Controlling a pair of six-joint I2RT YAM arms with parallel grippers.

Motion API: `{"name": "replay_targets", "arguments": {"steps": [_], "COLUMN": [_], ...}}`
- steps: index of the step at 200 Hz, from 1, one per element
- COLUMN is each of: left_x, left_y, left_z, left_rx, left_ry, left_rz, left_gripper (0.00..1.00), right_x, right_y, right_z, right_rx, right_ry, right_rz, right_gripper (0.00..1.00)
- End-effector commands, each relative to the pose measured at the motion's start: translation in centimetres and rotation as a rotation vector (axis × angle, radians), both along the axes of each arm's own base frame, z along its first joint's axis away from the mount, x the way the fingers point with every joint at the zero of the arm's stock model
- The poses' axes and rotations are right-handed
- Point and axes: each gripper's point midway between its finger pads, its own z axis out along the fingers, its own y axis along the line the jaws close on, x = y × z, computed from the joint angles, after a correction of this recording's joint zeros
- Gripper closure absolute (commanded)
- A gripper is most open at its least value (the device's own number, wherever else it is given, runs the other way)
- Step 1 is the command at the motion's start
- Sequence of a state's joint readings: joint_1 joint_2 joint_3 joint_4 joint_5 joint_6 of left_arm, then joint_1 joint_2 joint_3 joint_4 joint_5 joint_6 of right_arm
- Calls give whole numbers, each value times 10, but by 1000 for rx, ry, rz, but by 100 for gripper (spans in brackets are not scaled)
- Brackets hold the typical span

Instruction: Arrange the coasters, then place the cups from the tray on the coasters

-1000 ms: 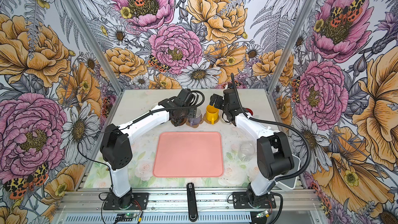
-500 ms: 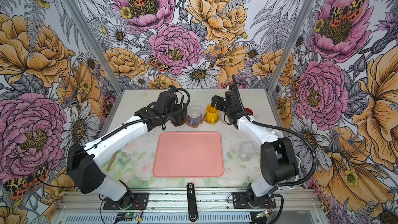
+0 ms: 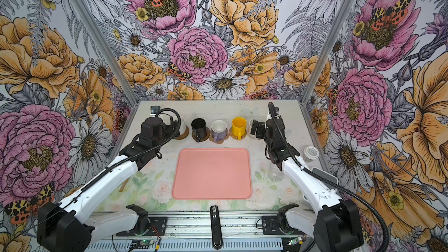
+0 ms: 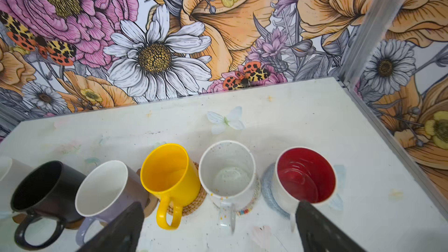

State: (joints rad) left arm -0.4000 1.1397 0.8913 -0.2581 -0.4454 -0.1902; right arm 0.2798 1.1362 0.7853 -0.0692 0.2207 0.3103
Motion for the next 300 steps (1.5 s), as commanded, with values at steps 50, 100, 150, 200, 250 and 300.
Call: {"name": "replay_targets", "arguments": {"steps": [50, 100, 150, 200, 250, 300], "left_x": [1, -3, -1, 2, 5, 10], "left_y": [49, 75, 96, 102, 103, 100], "left_z": [-40, -59, -78, -100, -111, -113], "left_rx": [-13, 5, 18, 4, 0, -2], "left_ry": [-31, -51, -65, -58, -78, -68], "left_rz": [100, 154, 196, 193, 181, 146], "left_gripper": [1, 1, 1, 1, 1, 1], "right_x": [-22, -14, -8, -7, -9, -2], "right_y": [-20, -35, -53, -68, -70, -83], "right_z": [-46, -70, -70, -94, -113, -109], "right_rx": [-141, -147, -110, -143, -131, -167], "right_ry": [-2, 57, 50, 97, 80, 43], "right_rz": [-10, -49, -75, -96, -102, -138], "right_gripper": [1, 1, 1, 2, 2, 2]}}
